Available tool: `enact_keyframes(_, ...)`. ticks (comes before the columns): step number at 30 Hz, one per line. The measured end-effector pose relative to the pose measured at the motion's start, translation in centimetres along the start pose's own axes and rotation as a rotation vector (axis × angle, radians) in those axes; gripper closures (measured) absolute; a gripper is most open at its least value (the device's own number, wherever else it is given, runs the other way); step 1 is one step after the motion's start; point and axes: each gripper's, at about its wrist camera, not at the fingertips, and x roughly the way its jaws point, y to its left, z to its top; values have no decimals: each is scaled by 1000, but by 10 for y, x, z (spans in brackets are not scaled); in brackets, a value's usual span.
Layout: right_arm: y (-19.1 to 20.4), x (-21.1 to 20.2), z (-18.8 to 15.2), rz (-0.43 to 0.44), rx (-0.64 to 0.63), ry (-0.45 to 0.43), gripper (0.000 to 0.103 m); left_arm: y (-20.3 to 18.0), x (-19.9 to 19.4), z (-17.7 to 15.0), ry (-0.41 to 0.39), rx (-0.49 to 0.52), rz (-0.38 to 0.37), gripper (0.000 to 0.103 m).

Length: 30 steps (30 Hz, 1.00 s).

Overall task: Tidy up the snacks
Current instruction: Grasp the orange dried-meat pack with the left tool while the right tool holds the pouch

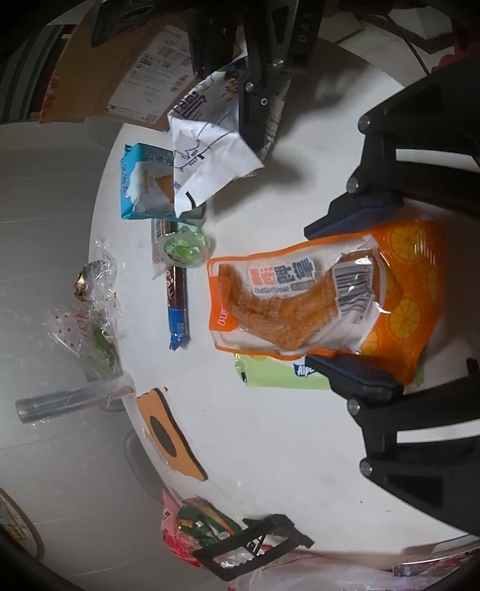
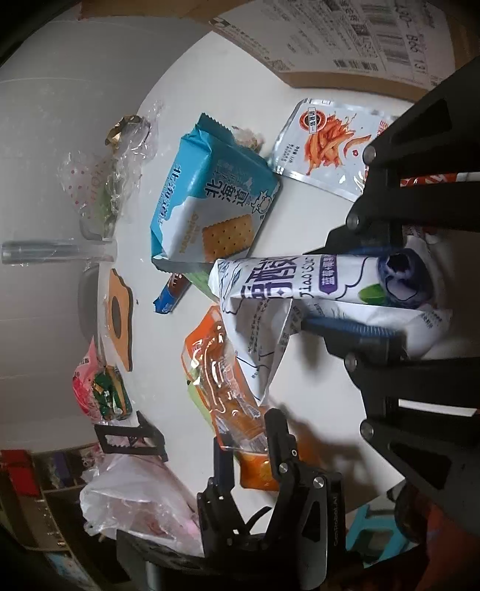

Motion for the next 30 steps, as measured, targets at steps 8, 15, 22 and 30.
enact_keyframes(8,5,-19,6,-1,30,-20,94,12,-14,-1,-46,-23,-37,51)
enact_keyframes(15,14,-40,16,7,22,-45,94,26,-27,-4,-89,-53,-70,55)
enact_keyframes(22,20,-43,17,7,8,-32,94,40,-26,-8,-89,-77,-106,55)
enact_keyframes(30,14,-27,5,29,44,9,95,32,-17,-17,-49,-55,-173,45)
